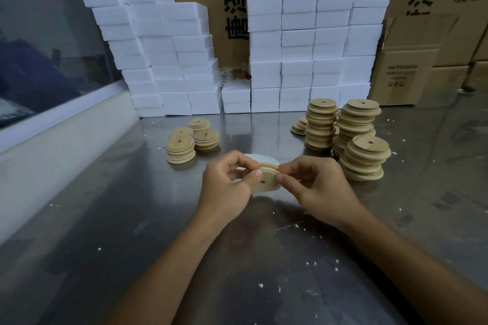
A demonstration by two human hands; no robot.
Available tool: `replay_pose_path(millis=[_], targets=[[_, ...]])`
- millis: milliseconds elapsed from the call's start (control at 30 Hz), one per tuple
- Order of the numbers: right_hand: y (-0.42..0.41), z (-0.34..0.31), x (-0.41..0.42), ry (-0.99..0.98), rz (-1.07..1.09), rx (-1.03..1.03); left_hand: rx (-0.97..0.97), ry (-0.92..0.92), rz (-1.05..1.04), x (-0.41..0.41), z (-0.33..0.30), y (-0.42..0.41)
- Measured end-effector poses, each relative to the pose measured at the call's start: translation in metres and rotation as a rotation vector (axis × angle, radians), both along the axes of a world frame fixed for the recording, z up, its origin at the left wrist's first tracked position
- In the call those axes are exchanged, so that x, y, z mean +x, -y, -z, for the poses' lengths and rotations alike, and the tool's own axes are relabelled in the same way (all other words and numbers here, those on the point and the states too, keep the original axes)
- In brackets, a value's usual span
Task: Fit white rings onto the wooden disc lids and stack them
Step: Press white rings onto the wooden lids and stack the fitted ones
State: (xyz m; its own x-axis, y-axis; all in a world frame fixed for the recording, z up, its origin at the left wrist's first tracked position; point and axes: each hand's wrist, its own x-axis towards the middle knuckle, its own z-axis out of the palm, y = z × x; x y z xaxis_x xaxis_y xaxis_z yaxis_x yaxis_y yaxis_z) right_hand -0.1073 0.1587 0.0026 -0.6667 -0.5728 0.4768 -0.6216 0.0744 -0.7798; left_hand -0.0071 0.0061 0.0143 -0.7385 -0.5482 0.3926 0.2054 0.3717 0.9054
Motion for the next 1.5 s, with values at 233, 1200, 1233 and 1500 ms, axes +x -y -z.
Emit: replay_pose_path(millis=[233, 1200, 1233, 1500], targets=[[-0.002, -0.002, -0.003, 0.077, 0.000, -0.009, 0.029, 0.027, 0.014, 0.003, -0.004, -0.003], [0.002, -0.006, 0.004, 0.081, 0.068, -0.218, 0.123, 0.114, 0.102, 0.001, -0.003, 0.000], [0.002, -0.006, 0.004, 0.101, 0.064, -0.223, 0.162, 0.105, 0.115, 0.001, -0.004, 0.000], [0.003, -0.004, 0.008, 0.343, -0.086, -0.222, 0.328, 0.069, 0.116, 0.002, -0.004, 0.001]])
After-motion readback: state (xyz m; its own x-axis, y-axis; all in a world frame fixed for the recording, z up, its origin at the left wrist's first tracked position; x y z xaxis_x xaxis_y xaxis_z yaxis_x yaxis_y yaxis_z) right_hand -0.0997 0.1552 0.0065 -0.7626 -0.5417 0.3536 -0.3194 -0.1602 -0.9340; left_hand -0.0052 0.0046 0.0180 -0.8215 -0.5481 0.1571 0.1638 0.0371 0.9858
